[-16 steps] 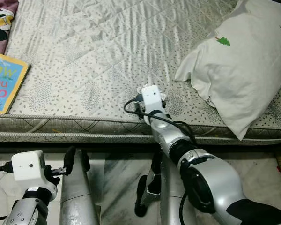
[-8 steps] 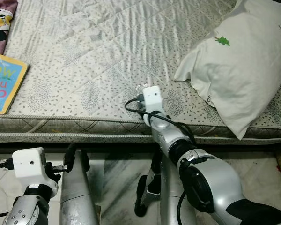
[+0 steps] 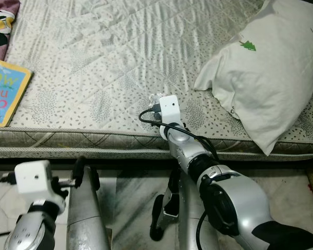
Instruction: Clean up the room
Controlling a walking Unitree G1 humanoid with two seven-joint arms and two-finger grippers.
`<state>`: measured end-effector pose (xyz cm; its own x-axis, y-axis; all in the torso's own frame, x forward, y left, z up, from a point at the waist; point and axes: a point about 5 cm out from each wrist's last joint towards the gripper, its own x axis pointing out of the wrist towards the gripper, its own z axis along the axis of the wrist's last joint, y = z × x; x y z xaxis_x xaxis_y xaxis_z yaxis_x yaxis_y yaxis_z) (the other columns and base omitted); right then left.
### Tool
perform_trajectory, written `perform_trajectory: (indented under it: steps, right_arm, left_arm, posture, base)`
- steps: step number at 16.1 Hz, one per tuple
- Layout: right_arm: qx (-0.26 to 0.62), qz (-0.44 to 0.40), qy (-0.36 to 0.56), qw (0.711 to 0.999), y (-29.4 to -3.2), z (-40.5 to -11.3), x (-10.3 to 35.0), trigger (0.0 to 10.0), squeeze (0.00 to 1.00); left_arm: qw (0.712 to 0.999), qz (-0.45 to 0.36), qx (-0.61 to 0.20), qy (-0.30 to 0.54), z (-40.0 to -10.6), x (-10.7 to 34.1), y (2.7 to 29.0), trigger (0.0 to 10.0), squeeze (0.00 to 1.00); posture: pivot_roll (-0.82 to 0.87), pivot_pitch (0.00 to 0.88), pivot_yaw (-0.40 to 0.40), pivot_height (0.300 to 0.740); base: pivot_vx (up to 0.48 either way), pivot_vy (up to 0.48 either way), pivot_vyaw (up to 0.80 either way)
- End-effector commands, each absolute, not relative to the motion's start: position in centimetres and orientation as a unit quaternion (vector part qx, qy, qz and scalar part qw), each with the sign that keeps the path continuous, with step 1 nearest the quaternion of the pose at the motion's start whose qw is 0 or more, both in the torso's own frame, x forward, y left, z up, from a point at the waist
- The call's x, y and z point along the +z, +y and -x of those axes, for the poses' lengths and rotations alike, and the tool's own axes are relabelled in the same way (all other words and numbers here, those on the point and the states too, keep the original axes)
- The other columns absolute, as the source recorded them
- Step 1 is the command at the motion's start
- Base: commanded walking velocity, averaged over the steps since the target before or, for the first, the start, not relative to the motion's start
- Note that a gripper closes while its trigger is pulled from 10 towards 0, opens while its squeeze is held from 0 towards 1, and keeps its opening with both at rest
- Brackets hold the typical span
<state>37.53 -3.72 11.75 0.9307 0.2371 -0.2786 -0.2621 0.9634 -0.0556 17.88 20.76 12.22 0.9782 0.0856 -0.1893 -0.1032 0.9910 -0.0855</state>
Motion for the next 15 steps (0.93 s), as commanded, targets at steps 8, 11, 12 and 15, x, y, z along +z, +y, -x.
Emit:
perform_trajectory:
  steps: [8, 11, 12, 15]
  right_arm:
    - [0.099, 0.035, 0.145, 0.984, -11.3, -37.7, 9.8, 0.0, 0.0]
    - [0.099, 0.024, 0.124, 0.987, -12.6, -38.0, 10.6, 0.0, 0.0]
    - [0.1, 0.022, 0.117, 0.988, -13.1, -37.9, 10.6, 0.0, 0.0]
    - [0.156, 0.03, 0.097, 0.983, -13.4, -37.4, 10.5, 10.0, 0.0]
  left_arm:
    - [0.996, 0.047, 0.017, 0.073, -22.5, 11.5, 20.5, 10.0, 0.0]
    - [0.998, 0.044, 0.008, 0.05, -24.7, 11.9, 20.6, 10.0, 0.0]
    - [0.998, 0.043, 0.01, 0.044, -25.1, 12.1, 20.8, 10.0, 0.0]
    - [0.998, 0.045, 0.006, 0.04, -25.9, 12.0, 21.4, 10.0, 0.0]
  posture:
    - [0.18, 0.174, -0.162, 0.573]
    - [0.16, 0.105, -0.155, 0.573]
    - [0.16, 0.091, -0.15, 0.573]
    - [0.12, 0.045, -0.121, 0.573]
  base:
    - [0.0, 0.0, 0.0]
    - [0.0, 0.0, 0.0]
    - [0.0, 0.0, 0.0]
    - [0.0, 0.0, 0.0]
